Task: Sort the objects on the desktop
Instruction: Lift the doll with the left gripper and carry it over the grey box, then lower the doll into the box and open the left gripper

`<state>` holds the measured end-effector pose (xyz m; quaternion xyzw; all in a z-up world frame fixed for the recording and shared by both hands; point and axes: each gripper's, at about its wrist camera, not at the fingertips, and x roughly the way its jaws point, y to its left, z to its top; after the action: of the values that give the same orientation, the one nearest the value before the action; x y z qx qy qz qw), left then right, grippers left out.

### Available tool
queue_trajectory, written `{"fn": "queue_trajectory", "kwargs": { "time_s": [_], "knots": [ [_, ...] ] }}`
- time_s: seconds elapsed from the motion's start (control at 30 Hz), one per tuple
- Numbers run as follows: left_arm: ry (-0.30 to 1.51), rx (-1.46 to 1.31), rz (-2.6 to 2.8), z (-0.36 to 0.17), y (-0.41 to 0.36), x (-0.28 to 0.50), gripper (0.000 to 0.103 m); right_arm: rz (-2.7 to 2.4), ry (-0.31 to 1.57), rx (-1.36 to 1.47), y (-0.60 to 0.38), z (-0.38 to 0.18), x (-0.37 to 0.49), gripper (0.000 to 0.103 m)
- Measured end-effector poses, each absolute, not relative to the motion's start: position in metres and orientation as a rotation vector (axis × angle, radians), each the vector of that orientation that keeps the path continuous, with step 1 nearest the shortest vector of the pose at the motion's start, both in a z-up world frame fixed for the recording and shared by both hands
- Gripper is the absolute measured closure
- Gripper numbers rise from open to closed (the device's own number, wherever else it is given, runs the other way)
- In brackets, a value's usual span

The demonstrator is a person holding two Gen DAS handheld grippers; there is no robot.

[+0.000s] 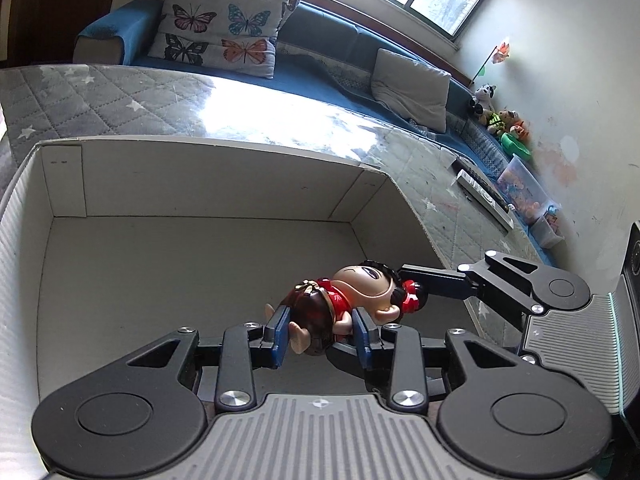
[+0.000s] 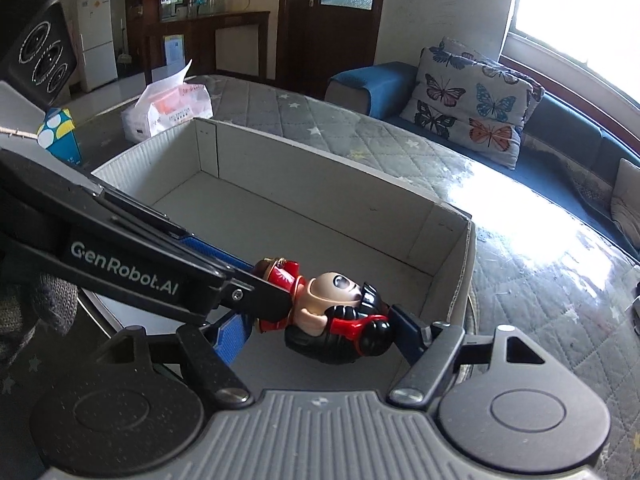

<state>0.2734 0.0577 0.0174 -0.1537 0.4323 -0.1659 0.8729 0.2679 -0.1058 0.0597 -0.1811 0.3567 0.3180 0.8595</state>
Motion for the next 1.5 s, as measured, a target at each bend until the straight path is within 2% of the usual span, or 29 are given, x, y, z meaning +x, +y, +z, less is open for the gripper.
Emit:
{"fn": "queue_trajectory", "kwargs": {
  "time_s": [0.6, 0.9, 1.0, 1.1, 1.5],
  "knots": [
    [0.833, -0.298, -0.322, 0.041, 0.056, 0.245, 0.066, 0.639, 0.676, -0.334, -0.119, 0.073, 0.241, 0.026],
    [0.787, -0.261, -0.312, 0.056, 0.052, 0.205, 0.066, 0.630, 0.582, -0.323, -0.138, 0.090, 0.192, 0.025],
    [0.772, -0.253, -0.308, 0.059, 0.051, 0.189, 0.066, 0.642, 0.557, -0.319, -0.145, 0.094, 0.173, 0.021],
    [0.760, -0.237, -0.302, 0.060, 0.047, 0.174, 0.066, 0.644, 0.537, -0.314, -0.150, 0.098, 0.156, 0.021],
    [0.774, -0.242, -0.273, 0.049, 0.044, 0.132, 0.066, 0.694, 0.540, -0.276, -0.166, 0.091, 0.100, 0.021]
  ]
}}
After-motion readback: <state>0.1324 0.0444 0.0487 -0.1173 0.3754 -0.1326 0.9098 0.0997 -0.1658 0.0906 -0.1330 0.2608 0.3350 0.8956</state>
